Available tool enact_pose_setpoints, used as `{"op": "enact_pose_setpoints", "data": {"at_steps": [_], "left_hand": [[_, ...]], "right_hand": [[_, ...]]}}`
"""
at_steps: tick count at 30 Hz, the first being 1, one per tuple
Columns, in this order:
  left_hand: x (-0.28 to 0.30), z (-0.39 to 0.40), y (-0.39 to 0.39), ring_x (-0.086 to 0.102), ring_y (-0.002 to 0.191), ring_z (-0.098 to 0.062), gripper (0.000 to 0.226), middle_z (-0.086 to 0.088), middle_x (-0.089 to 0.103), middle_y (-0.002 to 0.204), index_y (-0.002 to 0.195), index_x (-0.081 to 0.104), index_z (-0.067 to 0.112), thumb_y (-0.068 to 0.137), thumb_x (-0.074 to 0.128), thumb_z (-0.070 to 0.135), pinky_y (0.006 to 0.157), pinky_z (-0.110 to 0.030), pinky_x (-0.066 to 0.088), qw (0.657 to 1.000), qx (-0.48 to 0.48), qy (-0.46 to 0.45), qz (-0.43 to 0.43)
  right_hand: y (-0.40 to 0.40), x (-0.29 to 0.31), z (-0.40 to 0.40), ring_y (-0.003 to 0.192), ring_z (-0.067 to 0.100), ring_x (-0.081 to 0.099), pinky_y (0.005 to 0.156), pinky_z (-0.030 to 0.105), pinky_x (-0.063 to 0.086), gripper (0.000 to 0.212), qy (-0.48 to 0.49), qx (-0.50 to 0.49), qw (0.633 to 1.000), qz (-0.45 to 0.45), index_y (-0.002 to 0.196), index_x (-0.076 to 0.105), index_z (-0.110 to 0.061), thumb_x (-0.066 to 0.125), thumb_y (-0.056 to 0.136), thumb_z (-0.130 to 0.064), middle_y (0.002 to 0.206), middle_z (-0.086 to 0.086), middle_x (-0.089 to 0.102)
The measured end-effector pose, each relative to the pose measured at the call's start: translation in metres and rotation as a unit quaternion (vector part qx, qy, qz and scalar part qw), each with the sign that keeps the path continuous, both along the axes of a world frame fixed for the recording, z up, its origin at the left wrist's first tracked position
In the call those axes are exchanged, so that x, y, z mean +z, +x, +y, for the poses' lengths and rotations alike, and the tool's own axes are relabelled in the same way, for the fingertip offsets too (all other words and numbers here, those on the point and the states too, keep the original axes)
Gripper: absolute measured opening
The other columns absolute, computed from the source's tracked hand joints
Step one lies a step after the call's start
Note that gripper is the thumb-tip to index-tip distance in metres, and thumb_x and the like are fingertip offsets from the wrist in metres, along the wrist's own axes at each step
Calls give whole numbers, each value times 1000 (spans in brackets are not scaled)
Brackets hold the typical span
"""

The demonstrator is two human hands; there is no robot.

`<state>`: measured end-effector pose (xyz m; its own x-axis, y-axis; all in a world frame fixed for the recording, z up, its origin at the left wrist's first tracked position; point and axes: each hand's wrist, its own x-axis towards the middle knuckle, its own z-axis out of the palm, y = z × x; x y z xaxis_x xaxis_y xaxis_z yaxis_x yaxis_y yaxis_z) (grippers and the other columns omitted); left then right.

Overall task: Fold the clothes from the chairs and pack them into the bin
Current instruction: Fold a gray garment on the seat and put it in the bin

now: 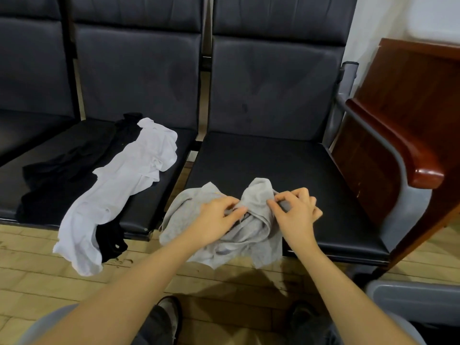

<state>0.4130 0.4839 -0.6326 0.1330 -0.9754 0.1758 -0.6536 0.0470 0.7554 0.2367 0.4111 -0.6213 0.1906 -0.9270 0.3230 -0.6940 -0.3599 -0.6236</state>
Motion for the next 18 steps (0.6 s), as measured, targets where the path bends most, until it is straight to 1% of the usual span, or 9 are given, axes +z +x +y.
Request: {"op": "enact_pose_setpoints", "data": {"at_steps": [2,4,6,8,10,11,13,15,18], "left_hand": [[-5,-4,-5,52,93,-10,23,9,58,95,90,60,31,88,51,52,87,-35,42,998,13,-19,-51],[-2,-6,-10,48,98,-9,11,8,53,101,91,63,29,89,59,40,90,-28,36,997,33,-59,-45],[9,-7,-13,53,90,-7,5,5,57,94,85,62,28,89,62,30,83,-25,41,996,32,-77,13],[23,-7,-11,60,80,-15,4,-2,65,85,84,63,21,88,64,23,74,-32,49,993,22,-60,100],[36,-6,-5,59,69,-20,5,-5,65,74,89,63,18,86,67,20,70,-31,49,991,18,-58,118],[40,-5,-2,57,64,-15,10,-2,63,68,92,62,20,85,68,20,68,-27,47,993,12,-52,106],[44,-2,4,57,65,-11,17,5,60,66,97,59,24,84,69,19,68,-24,46,997,-9,-23,79],[44,2,9,58,73,-12,21,5,61,75,99,56,27,84,69,19,67,-17,46,999,-25,14,33],[41,7,18,53,80,-4,24,4,58,91,102,56,28,86,66,13,70,-6,40,998,-26,53,-37]], "right_hand": [[-5,-1,-2,96,7,29,86,27,15,7,3,-6,1000,-7,84,62,-28,65,87,-33,99,-7,39],[-8,-1,-3,96,8,32,84,25,14,7,-9,-11,999,-29,84,63,-26,66,86,-31,99,-6,42],[-10,1,-4,95,9,34,85,24,16,8,-26,-17,997,-65,83,62,-24,68,86,-29,97,-5,44],[-13,7,-7,94,8,34,86,25,19,8,-41,-29,994,-97,82,62,-23,68,86,-27,96,-6,44],[-17,11,-12,93,8,34,86,25,20,8,-57,-45,991,-110,83,63,-21,67,86,-26,97,-6,45],[-19,12,-15,93,8,34,86,25,20,8,-63,-52,991,-109,83,63,-20,67,86,-26,97,-5,45],[-21,10,-18,93,9,34,85,26,21,8,-66,-63,992,-86,82,63,-20,66,87,-26,96,-4,46],[-21,5,-21,93,11,35,84,28,23,9,-64,-71,994,-58,83,62,-19,65,88,-26,95,-4,46],[-19,0,-25,92,12,35,82,27,22,10,-60,-75,995,-32,85,63,-17,65,88,-26,95,-5,45]]}}
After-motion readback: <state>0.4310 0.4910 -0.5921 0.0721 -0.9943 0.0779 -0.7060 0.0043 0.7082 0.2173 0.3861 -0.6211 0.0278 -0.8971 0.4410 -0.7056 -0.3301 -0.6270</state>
